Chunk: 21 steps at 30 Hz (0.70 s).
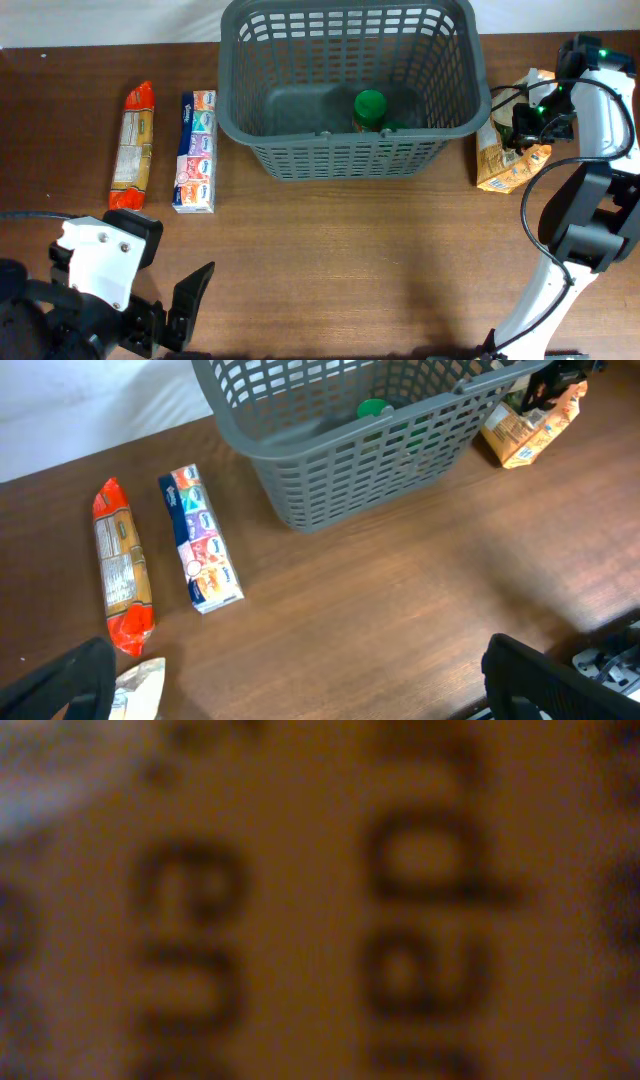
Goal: Pack container
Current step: 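Lower the right gripper onto the orange Nescafe bag and grasp it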
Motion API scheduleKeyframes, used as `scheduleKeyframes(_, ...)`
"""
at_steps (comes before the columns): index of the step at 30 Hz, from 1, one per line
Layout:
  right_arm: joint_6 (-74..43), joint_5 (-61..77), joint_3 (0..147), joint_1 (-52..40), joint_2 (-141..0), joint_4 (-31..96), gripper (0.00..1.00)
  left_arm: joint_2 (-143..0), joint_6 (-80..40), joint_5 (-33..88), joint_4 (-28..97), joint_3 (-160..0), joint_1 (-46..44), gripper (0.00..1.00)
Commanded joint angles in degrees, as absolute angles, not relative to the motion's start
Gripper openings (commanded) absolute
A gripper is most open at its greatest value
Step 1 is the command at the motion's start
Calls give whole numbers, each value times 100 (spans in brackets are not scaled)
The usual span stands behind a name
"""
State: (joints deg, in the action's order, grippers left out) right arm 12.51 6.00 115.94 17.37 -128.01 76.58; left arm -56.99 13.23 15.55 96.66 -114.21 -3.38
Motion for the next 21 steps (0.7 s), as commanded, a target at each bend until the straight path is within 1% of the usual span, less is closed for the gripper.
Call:
scheduleKeyframes(1, 913, 799, 11526, 1699, -12923, 7797, 4, -5723, 1249, 1498, 9666, -11437, -360, 99)
scheduleKeyframes(4, 849, 1129, 11660, 1743, -12827, 7819, 4, -5723, 1249, 1498, 9666, -11437, -360, 99)
scheduleKeyframes(7, 843, 2126, 12075, 1938, -12639, 7878, 4, -5723, 1249, 1498, 9666, -11437, -362, 99)
scheduleKeyframes(11, 672, 2993, 12785, 2268, -12503, 8095, 4, -5723, 1249, 1500, 9666, -11437, -360, 99)
scheduleKeyframes(16, 556, 3522, 13708, 2722, -12440, 8556, 4, -5723, 1249, 1500, 9666, -11437, -362, 99)
scheduleKeyframes(21, 351, 3581, 14661, 3175, -12436, 9080, 4, -5723, 1247, 1518, 9666, -11437, -362, 99)
